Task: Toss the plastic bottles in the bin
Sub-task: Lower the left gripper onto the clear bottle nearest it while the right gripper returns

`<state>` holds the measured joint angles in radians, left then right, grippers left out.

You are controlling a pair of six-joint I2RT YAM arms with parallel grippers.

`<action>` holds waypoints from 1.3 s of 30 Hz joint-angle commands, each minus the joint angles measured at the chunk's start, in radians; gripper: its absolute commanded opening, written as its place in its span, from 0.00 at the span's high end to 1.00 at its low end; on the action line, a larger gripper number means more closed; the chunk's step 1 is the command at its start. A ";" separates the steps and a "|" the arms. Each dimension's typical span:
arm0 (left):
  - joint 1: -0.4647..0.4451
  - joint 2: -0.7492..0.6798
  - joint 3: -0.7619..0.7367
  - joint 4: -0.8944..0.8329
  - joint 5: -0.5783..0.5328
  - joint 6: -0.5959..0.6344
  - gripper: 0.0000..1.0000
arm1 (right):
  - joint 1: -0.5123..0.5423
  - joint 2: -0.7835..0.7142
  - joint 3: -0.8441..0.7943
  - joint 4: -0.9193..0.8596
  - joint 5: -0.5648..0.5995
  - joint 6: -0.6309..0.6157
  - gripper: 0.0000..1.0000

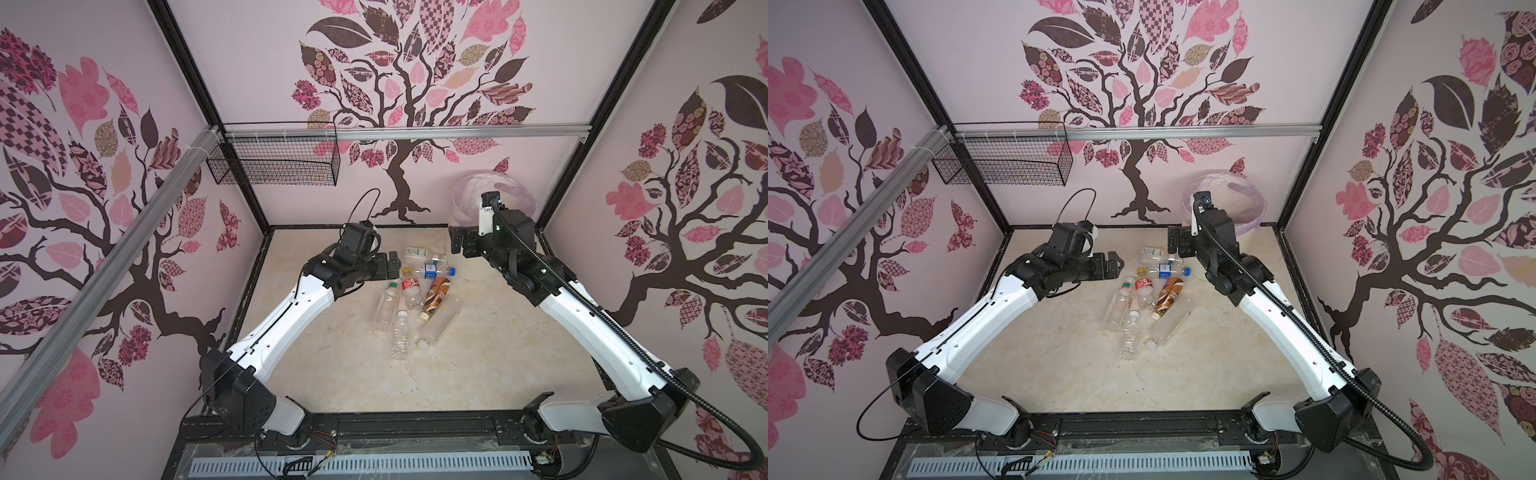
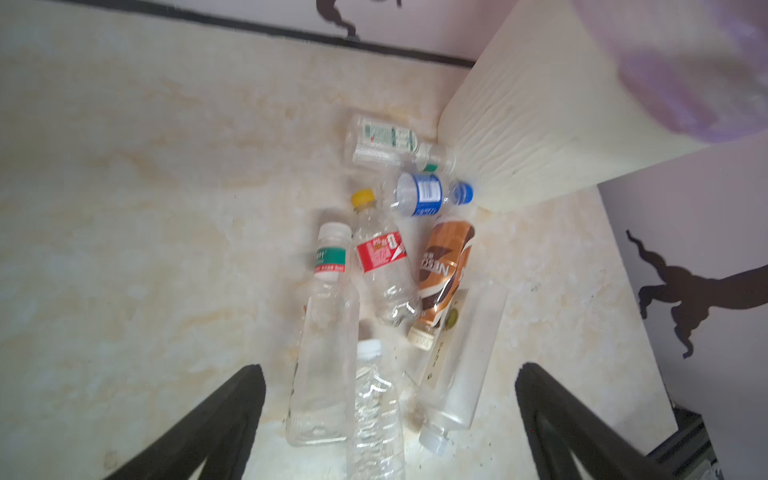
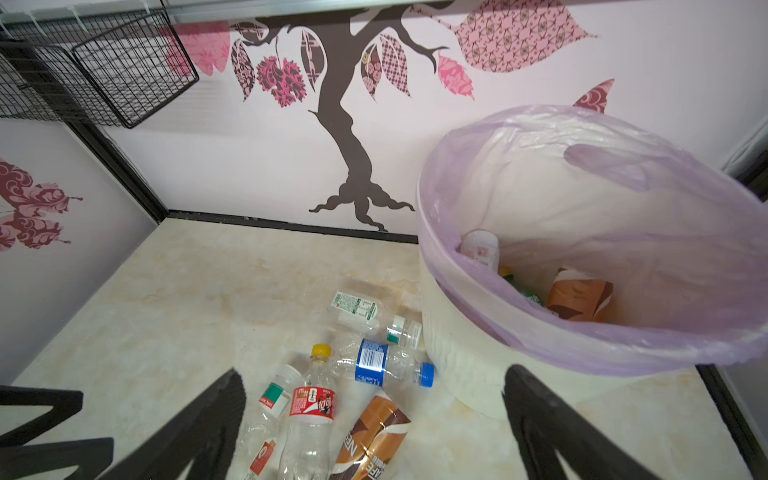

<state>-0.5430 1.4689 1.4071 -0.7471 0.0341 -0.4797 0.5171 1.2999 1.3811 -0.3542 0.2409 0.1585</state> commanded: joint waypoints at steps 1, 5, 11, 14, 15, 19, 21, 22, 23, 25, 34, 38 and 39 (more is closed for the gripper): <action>0.002 -0.029 -0.081 -0.038 0.044 -0.002 0.02 | 0.028 -0.044 -0.074 -0.004 -0.042 0.066 0.00; 0.000 -0.032 -0.148 -0.048 0.053 0.004 0.02 | 0.071 -0.064 -0.172 0.015 -0.062 0.097 0.01; -0.007 0.005 -0.203 -0.046 0.051 0.003 0.02 | 0.099 -0.064 -0.285 0.036 -0.111 0.128 0.00; -0.027 0.043 -0.206 -0.045 0.023 0.006 0.02 | 0.100 -0.075 -0.346 0.062 -0.137 0.149 0.00; -0.031 0.056 -0.207 -0.042 0.020 0.003 0.02 | 0.100 -0.082 -0.362 0.071 -0.147 0.154 0.00; -0.039 0.109 -0.214 -0.021 -0.013 -0.003 0.02 | 0.100 -0.095 -0.408 0.089 -0.178 0.171 0.00; -0.039 0.135 -0.214 -0.020 -0.030 0.000 0.02 | 0.099 -0.100 -0.417 0.089 -0.184 0.173 0.00; -0.038 0.147 -0.218 -0.018 -0.034 0.002 0.02 | 0.099 -0.104 -0.421 0.090 -0.187 0.174 0.00; -0.040 0.157 -0.218 -0.016 -0.033 0.004 0.02 | 0.099 -0.106 -0.424 0.090 -0.188 0.175 0.00; -0.039 0.180 -0.224 -0.008 -0.034 0.007 0.02 | 0.099 -0.111 -0.434 0.094 -0.195 0.178 0.01; -0.040 0.229 -0.228 0.003 -0.036 -0.005 0.02 | 0.099 -0.107 -0.453 0.109 -0.223 0.193 0.00; -0.039 0.253 -0.231 0.011 -0.036 -0.012 0.02 | 0.100 -0.102 -0.458 0.114 -0.232 0.197 0.00; -0.040 0.255 -0.232 0.016 -0.036 -0.014 0.02 | 0.099 -0.102 -0.459 0.114 -0.233 0.197 0.01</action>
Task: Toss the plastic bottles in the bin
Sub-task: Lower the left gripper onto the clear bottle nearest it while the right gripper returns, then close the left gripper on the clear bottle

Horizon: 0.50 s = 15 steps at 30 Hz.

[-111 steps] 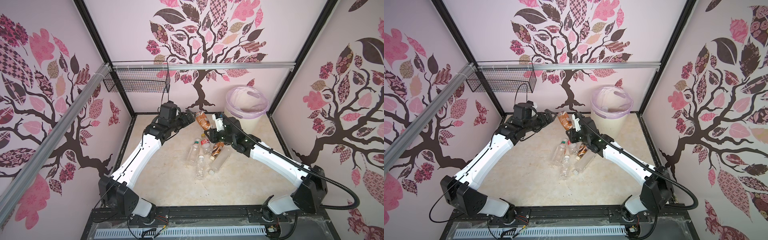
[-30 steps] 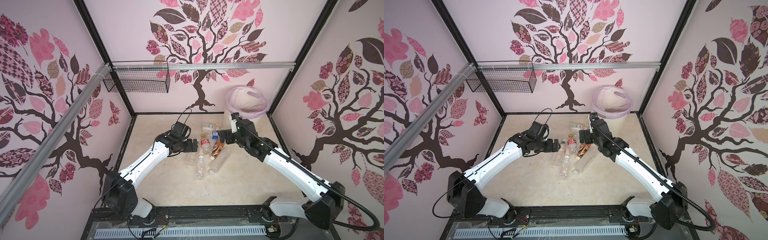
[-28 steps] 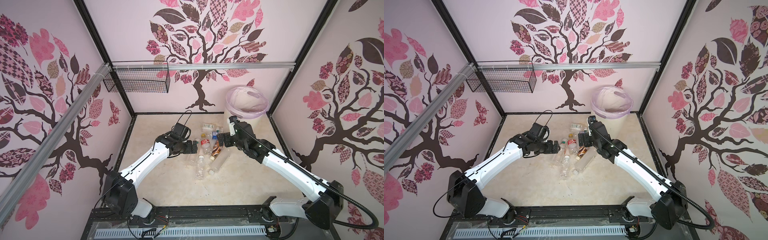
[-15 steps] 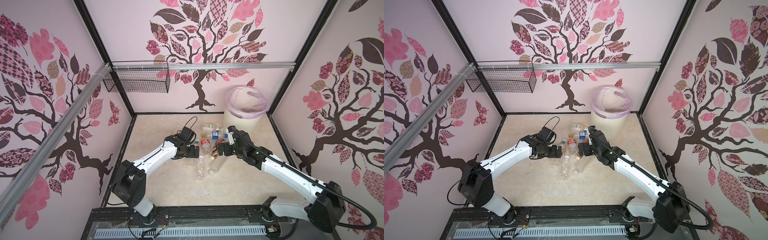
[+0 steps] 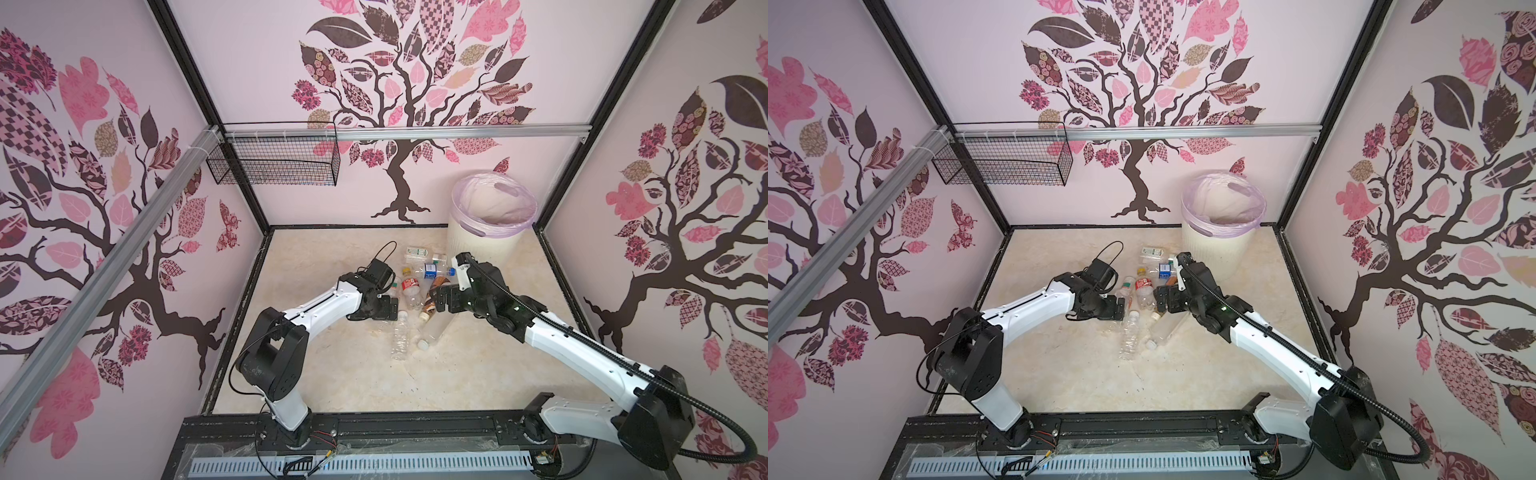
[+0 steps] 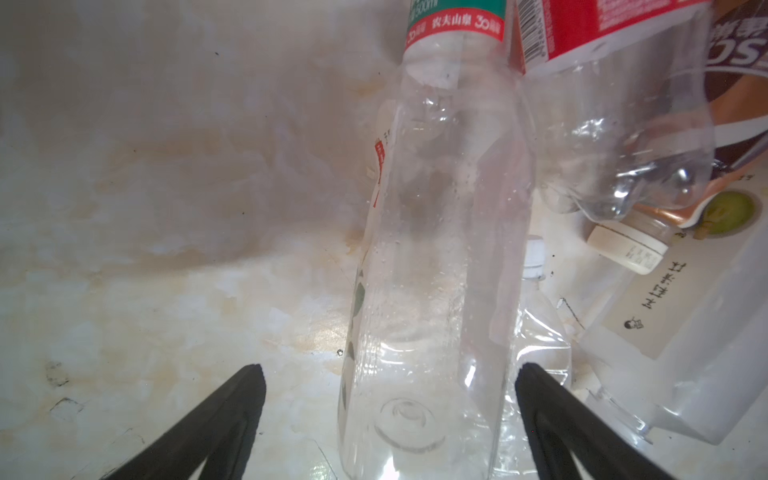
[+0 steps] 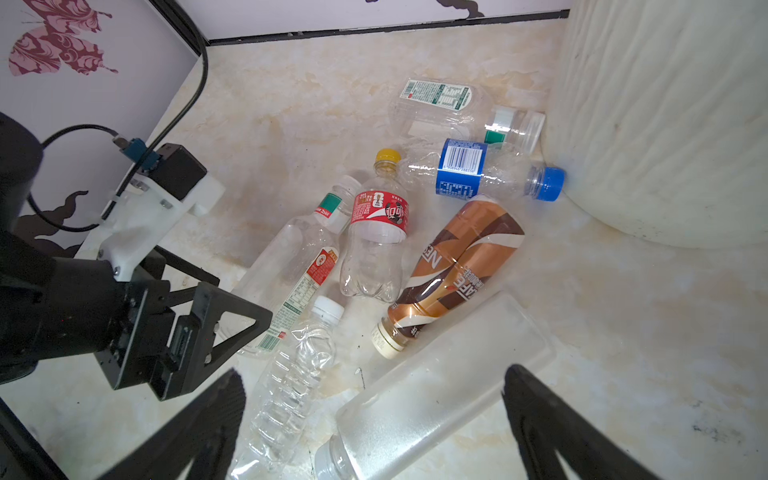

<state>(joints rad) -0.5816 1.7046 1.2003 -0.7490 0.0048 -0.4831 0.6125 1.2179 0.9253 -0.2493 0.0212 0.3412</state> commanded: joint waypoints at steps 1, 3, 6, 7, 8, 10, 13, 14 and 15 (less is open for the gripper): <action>-0.002 0.023 -0.024 0.022 -0.005 -0.013 0.02 | 0.004 -0.022 -0.004 0.010 -0.015 0.015 0.00; -0.002 0.027 -0.023 0.032 -0.006 -0.017 0.02 | 0.003 -0.026 -0.009 0.011 -0.015 0.018 0.00; -0.002 0.040 -0.015 0.032 -0.008 -0.016 0.02 | 0.004 -0.036 -0.015 0.018 -0.015 0.019 0.01; -0.002 0.046 -0.013 0.033 -0.010 -0.018 0.02 | 0.004 -0.038 -0.016 0.020 -0.016 0.019 0.01; -0.003 0.049 -0.013 0.035 -0.010 -0.019 0.03 | 0.003 -0.041 -0.017 0.020 -0.016 0.019 0.00; -0.003 0.060 -0.015 0.042 -0.009 -0.025 0.04 | 0.004 -0.041 -0.019 0.020 -0.016 0.018 0.01; -0.002 0.080 -0.013 0.051 -0.002 -0.028 0.07 | 0.003 -0.042 -0.020 0.019 -0.020 0.018 0.00; -0.003 0.090 -0.008 0.047 -0.003 -0.028 0.07 | 0.004 -0.044 -0.020 0.019 -0.020 0.018 0.01; -0.003 0.095 -0.008 0.046 -0.002 -0.029 0.08 | 0.004 -0.047 -0.020 0.019 -0.020 0.019 0.00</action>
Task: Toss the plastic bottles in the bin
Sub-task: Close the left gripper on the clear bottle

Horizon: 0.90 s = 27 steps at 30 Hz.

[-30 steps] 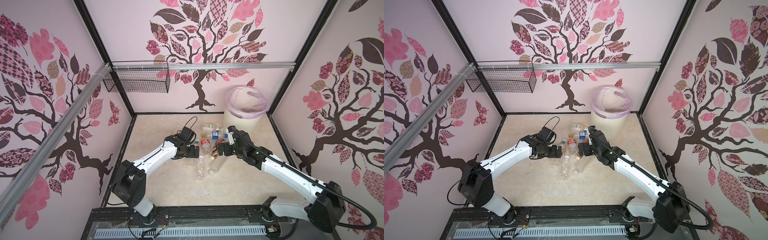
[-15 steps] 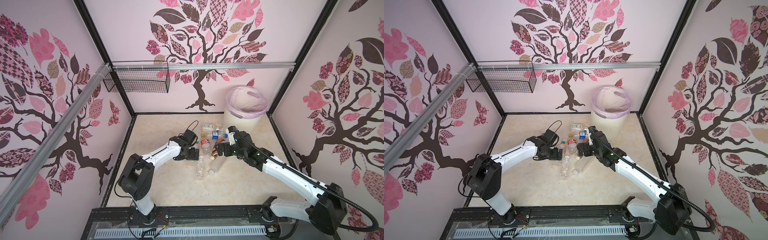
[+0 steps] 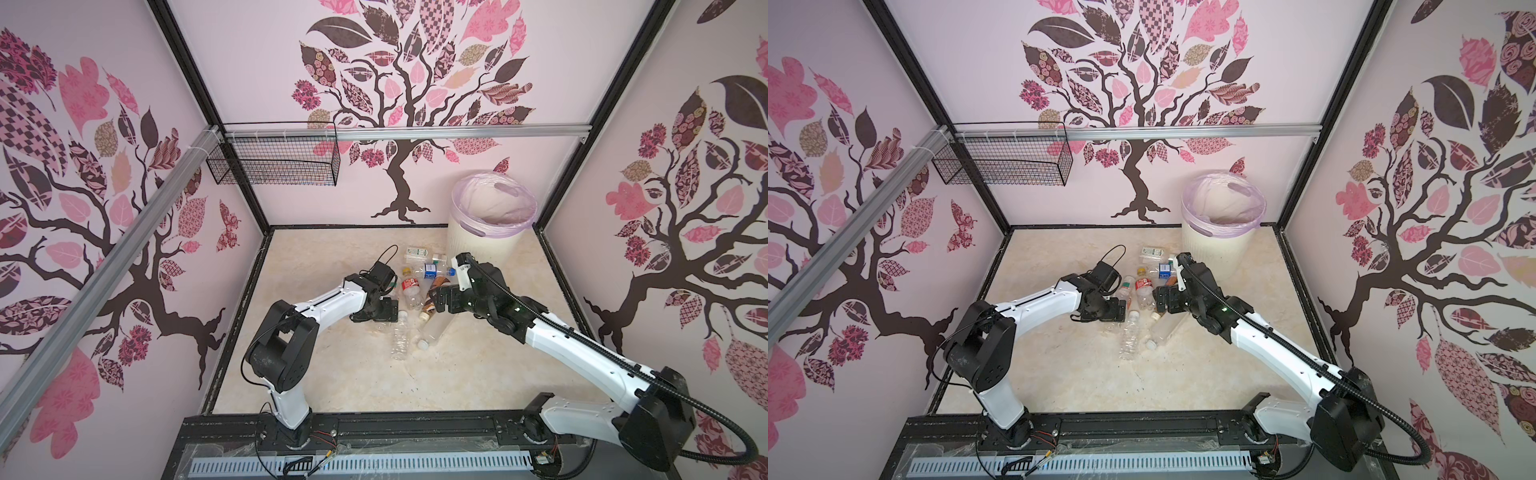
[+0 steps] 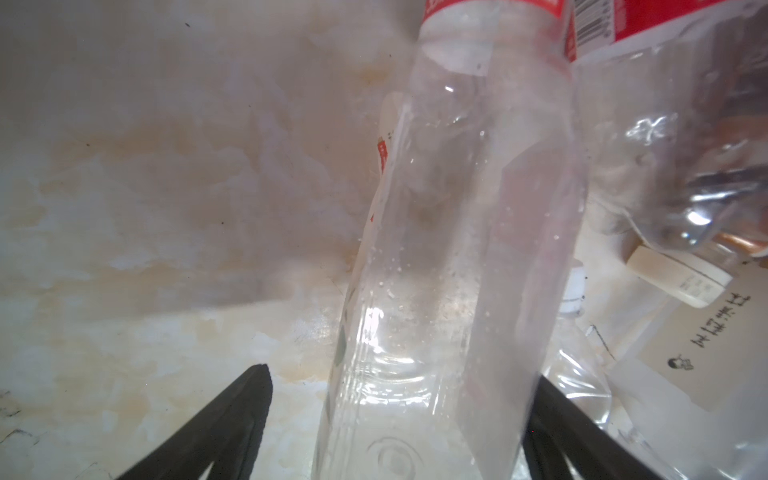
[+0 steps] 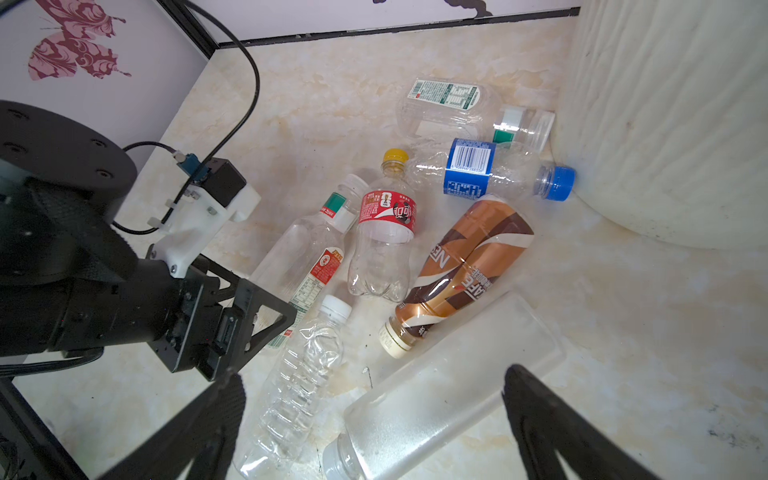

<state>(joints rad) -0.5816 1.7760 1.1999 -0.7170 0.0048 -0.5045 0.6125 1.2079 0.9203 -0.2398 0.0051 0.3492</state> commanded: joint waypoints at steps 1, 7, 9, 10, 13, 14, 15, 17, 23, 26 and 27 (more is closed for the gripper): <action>-0.001 0.026 -0.008 0.016 -0.003 -0.008 0.09 | 0.004 -0.040 -0.018 0.009 -0.004 0.011 0.01; -0.003 0.038 -0.009 0.025 -0.005 -0.013 0.21 | 0.004 -0.053 -0.025 0.009 0.003 0.007 0.00; -0.003 0.037 -0.007 0.027 -0.008 -0.014 0.26 | 0.004 -0.056 -0.026 0.008 0.003 0.007 0.00; -0.002 0.033 -0.006 0.027 -0.010 -0.015 0.28 | 0.004 -0.057 -0.026 0.006 0.002 0.007 0.00; -0.002 0.028 -0.004 0.023 -0.017 -0.013 0.33 | 0.004 -0.062 -0.027 0.005 0.006 0.007 0.00; -0.002 0.026 -0.003 0.021 -0.020 -0.012 0.35 | 0.004 -0.062 -0.029 0.004 0.007 0.007 0.01; -0.002 0.024 -0.003 0.019 -0.023 -0.012 0.37 | 0.004 -0.061 -0.029 0.004 0.007 0.007 0.00; -0.001 0.016 -0.005 0.019 -0.025 -0.014 0.38 | 0.004 -0.061 -0.029 0.004 0.003 0.010 0.00; -0.001 -0.030 0.009 0.009 -0.047 -0.012 0.42 | 0.004 -0.059 -0.023 0.012 -0.017 0.029 0.01; -0.001 -0.070 0.025 0.000 -0.055 -0.010 0.42 | 0.004 -0.058 -0.011 0.009 -0.016 0.040 0.01; 0.000 -0.083 0.031 -0.004 -0.058 -0.009 0.42 | 0.004 -0.057 -0.003 0.008 -0.014 0.043 0.00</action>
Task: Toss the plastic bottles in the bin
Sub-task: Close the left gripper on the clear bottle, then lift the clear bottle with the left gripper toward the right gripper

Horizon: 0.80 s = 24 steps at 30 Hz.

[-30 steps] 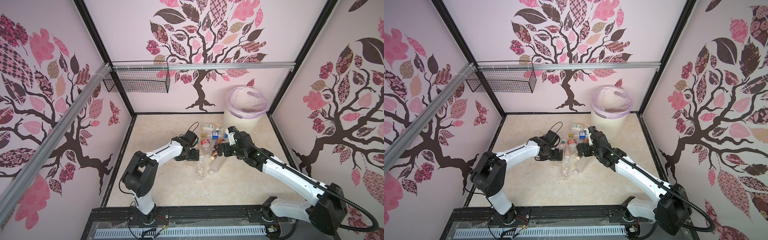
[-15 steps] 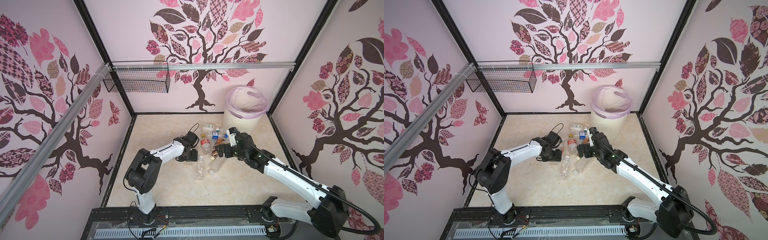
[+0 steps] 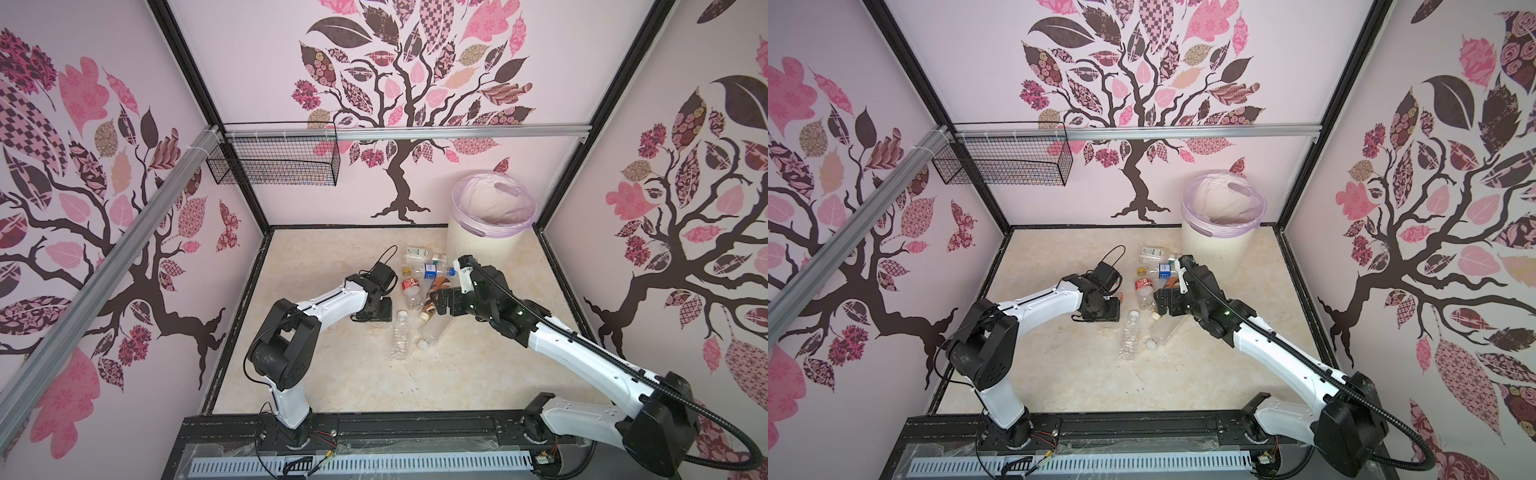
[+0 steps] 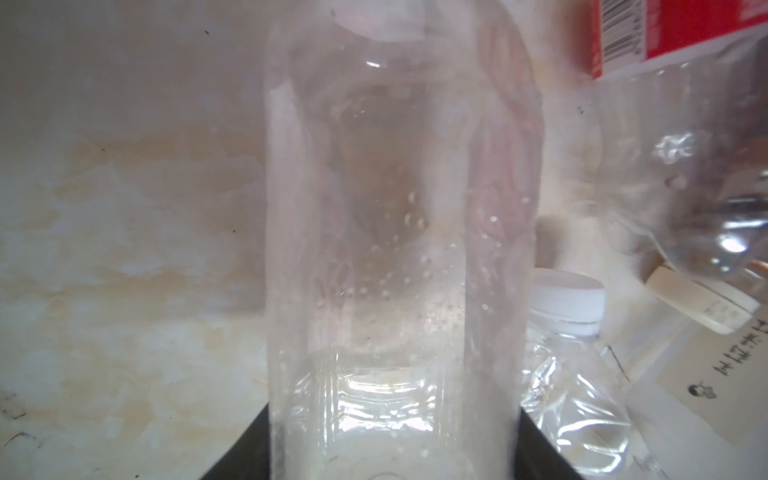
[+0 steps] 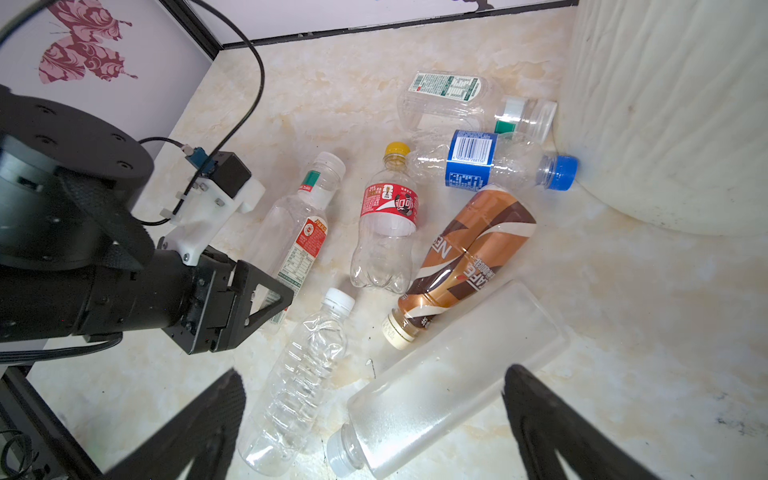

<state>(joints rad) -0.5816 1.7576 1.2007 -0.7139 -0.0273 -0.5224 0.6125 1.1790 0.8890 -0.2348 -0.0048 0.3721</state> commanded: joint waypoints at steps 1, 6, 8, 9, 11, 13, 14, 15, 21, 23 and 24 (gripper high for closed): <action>-0.001 -0.080 0.036 -0.007 -0.027 0.010 0.42 | 0.003 -0.028 0.039 0.003 -0.003 0.022 0.00; -0.002 -0.184 0.045 0.044 0.017 0.031 0.42 | -0.001 -0.018 0.106 -0.002 -0.018 0.039 0.01; -0.003 -0.225 0.037 0.082 0.047 0.036 0.42 | -0.012 -0.015 0.136 0.012 -0.055 0.057 0.01; -0.003 -0.247 0.033 0.106 0.059 0.038 0.42 | -0.018 -0.012 0.156 0.017 -0.066 0.068 0.01; -0.004 -0.288 0.024 0.142 0.076 0.035 0.43 | -0.028 -0.001 0.199 0.022 -0.078 0.085 0.01; -0.008 -0.324 0.022 0.170 0.095 0.027 0.43 | -0.044 0.018 0.245 0.024 -0.092 0.101 0.01; -0.013 -0.341 0.014 0.194 0.104 0.020 0.43 | -0.055 0.031 0.266 0.032 -0.106 0.111 0.00; -0.018 -0.357 0.005 0.226 0.117 0.008 0.43 | -0.065 0.046 0.286 0.039 -0.123 0.119 0.00; -0.116 -0.390 0.014 0.324 0.116 0.021 0.43 | -0.099 0.134 0.397 0.066 -0.174 0.156 0.00; -0.150 -0.395 0.014 0.340 0.109 0.029 0.43 | -0.100 0.157 0.431 0.064 -0.179 0.156 0.01; -0.164 -0.395 0.017 0.341 0.107 0.031 0.43 | -0.101 0.166 0.441 0.065 -0.179 0.156 0.01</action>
<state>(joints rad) -0.7155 1.3788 1.2034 -0.4339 0.0795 -0.5137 0.5137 1.3087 1.2701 -0.1806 -0.1539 0.5098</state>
